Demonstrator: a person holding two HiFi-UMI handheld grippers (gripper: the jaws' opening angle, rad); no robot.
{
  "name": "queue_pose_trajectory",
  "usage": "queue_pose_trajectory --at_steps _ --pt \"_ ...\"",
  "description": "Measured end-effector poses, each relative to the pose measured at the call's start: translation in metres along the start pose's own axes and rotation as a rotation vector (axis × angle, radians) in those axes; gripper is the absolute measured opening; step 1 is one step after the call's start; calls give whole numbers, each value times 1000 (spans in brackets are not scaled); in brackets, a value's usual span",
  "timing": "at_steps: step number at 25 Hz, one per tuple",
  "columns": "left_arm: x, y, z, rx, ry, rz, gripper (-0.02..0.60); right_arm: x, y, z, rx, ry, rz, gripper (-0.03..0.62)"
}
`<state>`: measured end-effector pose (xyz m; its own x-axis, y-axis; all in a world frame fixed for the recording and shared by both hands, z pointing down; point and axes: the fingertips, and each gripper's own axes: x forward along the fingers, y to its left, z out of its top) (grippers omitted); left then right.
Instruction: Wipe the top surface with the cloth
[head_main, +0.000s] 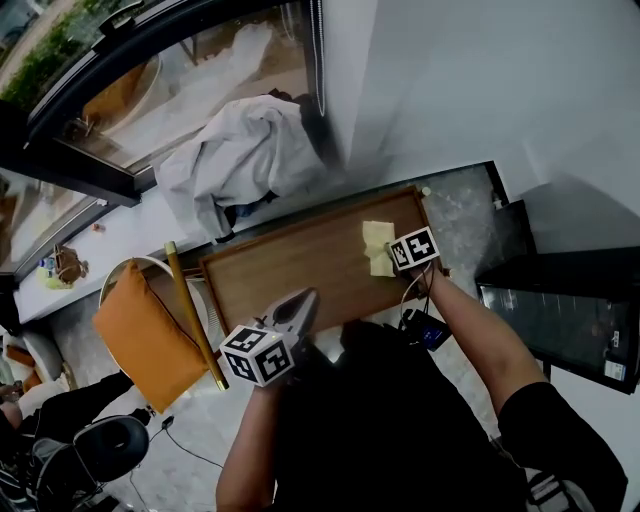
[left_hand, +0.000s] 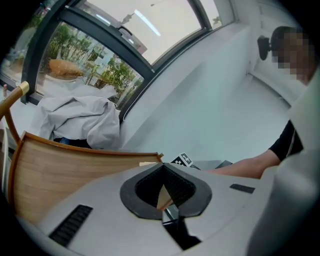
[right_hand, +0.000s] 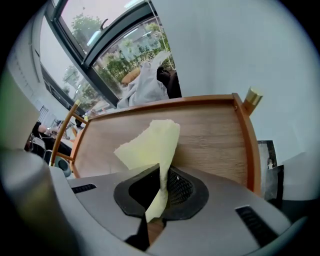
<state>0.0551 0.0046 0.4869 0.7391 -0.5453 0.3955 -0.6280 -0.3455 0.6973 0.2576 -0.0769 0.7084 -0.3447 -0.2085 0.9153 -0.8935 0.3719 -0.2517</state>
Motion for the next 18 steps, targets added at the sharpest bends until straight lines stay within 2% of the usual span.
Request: queue_pose_trajectory --at_steps 5,10,18 --pt "14 -10 -4 3 11 -17 8 -16 -36 -5 -27 -1 -89 32" --pt "18 -12 -5 6 11 -28 8 -29 -63 -12 45 2 -194 32" --pt "2 -1 1 -8 -3 -30 9 -42 -87 -19 77 11 -353 32"
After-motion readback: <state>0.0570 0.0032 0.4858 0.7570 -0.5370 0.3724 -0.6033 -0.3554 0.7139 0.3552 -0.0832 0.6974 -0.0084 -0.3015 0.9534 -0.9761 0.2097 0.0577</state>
